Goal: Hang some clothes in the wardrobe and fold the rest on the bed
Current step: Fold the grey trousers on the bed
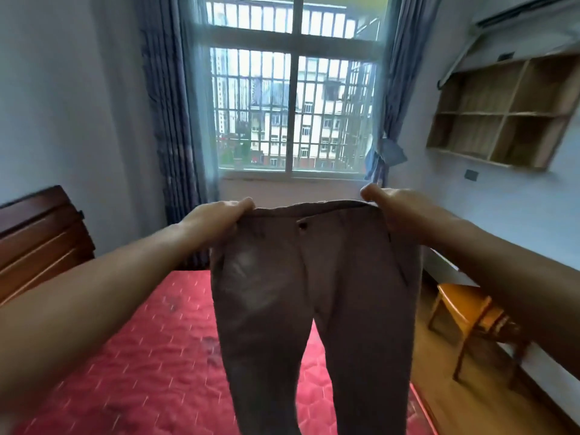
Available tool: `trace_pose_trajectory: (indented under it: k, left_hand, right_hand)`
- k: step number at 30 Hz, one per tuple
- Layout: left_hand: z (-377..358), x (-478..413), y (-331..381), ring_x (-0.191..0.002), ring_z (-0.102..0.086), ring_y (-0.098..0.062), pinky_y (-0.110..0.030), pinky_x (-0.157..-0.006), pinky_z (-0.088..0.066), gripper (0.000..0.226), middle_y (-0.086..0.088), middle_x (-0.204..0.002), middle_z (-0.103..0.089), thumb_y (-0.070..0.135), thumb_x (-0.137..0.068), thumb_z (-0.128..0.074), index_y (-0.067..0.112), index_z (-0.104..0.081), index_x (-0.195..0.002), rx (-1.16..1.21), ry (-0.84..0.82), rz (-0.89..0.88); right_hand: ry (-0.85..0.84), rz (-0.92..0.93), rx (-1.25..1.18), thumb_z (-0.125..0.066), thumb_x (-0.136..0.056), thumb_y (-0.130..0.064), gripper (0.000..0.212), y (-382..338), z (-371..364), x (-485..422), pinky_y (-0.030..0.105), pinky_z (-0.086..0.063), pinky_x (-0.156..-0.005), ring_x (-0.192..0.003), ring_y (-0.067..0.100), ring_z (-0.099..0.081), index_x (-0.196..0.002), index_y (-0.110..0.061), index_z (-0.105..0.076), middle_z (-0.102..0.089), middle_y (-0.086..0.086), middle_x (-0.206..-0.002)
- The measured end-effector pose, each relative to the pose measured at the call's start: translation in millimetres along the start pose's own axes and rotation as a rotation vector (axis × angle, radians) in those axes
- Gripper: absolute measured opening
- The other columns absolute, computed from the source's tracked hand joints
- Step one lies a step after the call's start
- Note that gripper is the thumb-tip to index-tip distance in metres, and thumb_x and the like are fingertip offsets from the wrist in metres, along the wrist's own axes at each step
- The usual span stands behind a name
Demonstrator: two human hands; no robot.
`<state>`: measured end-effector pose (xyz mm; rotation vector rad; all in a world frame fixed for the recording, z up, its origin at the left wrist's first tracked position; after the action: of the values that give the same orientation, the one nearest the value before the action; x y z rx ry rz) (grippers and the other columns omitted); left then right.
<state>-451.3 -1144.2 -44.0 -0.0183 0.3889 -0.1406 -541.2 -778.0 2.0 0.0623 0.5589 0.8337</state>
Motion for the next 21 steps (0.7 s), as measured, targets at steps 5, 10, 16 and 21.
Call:
trace_pose_trajectory:
  k: [5,10,16,21]
  left_hand:
    - [41,26,-22,-0.084,-0.067,-0.032,-0.039,-0.066,-0.051,0.060,-0.011,-0.114,-0.068,0.007,-0.089,-0.052,0.038,-0.030,-0.136,-0.033,0.012,-0.090]
    - [61,46,-37,-0.104,-0.067,-0.024,-0.042,-0.089,-0.054,0.040,-0.001,-0.125,-0.065,0.019,-0.100,-0.056,0.032,-0.052,-0.139,0.013,-0.033,-0.207]
    - [65,58,-44,-0.101,-0.063,0.007,-0.011,-0.087,-0.046,0.026,0.020,-0.107,-0.068,0.026,-0.089,-0.076,0.035,-0.067,-0.111,0.361,-0.093,-0.136]
    - [58,61,-48,-0.074,-0.054,-0.004,-0.018,-0.069,-0.043,0.018,0.008,-0.079,-0.058,0.026,-0.083,-0.082,0.020,-0.065,-0.086,0.500,-0.232,-0.113]
  right_hand:
    - [-0.066,0.117,0.110,-0.050,-0.100,-0.036,0.040,-15,8,-1,0.042,-0.056,-0.066,-0.076,0.032,-0.063,-0.136,-0.041,-0.034,-0.054,-0.003,-0.100]
    - [-0.063,0.122,0.079,-0.048,-0.100,-0.033,0.053,-24,6,-13,0.040,-0.053,-0.073,-0.089,0.033,-0.063,-0.144,-0.047,-0.020,-0.050,0.004,-0.119]
    - [-0.005,0.043,-0.200,-0.061,-0.087,-0.008,0.031,-22,-8,-35,0.028,-0.035,-0.066,-0.084,0.027,-0.063,-0.111,-0.027,-0.062,-0.055,-0.007,-0.095]
    - [-0.032,-0.081,-0.282,-0.065,-0.089,-0.009,0.012,-9,-15,-48,0.031,-0.037,-0.070,-0.080,0.024,-0.055,-0.093,-0.020,-0.064,-0.069,0.008,-0.091]
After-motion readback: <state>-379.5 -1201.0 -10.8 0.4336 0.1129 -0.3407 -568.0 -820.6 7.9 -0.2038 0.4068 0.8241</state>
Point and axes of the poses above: each hand's wrist, its own x-axis away from the middle knuckle, its own z-axis out of the back of the hand, y = z × x, the point moved 2 cm from there along -x, towards the middle knuckle
